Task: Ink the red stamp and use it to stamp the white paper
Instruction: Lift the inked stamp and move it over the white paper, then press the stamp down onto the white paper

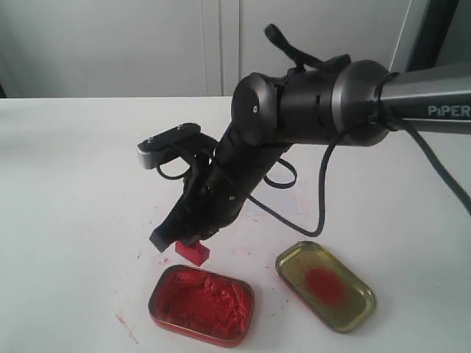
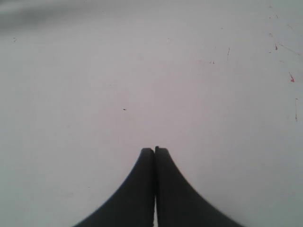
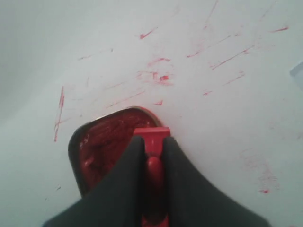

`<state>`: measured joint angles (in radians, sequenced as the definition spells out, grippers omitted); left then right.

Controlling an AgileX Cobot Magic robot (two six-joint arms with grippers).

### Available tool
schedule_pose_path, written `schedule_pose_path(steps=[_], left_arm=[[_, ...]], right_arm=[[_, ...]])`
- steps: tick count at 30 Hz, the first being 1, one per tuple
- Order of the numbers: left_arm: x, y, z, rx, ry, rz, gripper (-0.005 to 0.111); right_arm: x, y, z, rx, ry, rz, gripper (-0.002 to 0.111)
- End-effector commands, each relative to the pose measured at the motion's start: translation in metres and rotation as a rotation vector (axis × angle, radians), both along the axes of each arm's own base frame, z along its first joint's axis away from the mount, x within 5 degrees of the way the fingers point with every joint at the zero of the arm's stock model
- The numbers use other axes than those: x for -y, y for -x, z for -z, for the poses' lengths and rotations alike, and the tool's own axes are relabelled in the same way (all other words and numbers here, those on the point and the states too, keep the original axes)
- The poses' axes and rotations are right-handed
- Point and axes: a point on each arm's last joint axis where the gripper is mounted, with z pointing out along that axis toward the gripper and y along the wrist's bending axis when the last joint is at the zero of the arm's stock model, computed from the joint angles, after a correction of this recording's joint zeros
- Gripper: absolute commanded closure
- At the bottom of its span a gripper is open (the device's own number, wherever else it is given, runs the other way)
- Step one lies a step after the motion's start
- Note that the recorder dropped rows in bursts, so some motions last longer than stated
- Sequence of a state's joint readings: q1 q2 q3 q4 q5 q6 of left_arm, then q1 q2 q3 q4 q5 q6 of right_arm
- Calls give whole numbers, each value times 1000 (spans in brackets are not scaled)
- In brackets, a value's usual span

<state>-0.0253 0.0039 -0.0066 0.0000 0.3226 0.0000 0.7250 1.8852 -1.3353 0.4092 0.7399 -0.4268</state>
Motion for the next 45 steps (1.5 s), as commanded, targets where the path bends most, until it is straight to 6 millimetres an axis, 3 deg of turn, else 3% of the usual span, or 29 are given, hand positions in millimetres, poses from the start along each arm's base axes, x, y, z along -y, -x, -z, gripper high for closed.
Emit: schedule_pose_path(steps=[1, 8, 20, 31, 41, 45], left_arm=[[0, 0, 3, -11, 6, -1, 107], [0, 0, 3, -11, 6, -1, 107], [0, 0, 3, -11, 6, -1, 107], [0, 0, 3, -11, 6, -1, 107], [0, 0, 3, -11, 6, -1, 107], [0, 0, 3, -11, 6, -1, 107]], right_arm=[[6, -19, -19, 85, -25, 67, 108], [12, -56, -26, 198, 67, 173, 108], [42, -109, 1, 148, 97, 327, 108], [56, -129, 27, 140, 116, 373, 108], [54, -139, 39, 148, 130, 372, 108], [53, -139, 69, 83, 174, 366, 108]])
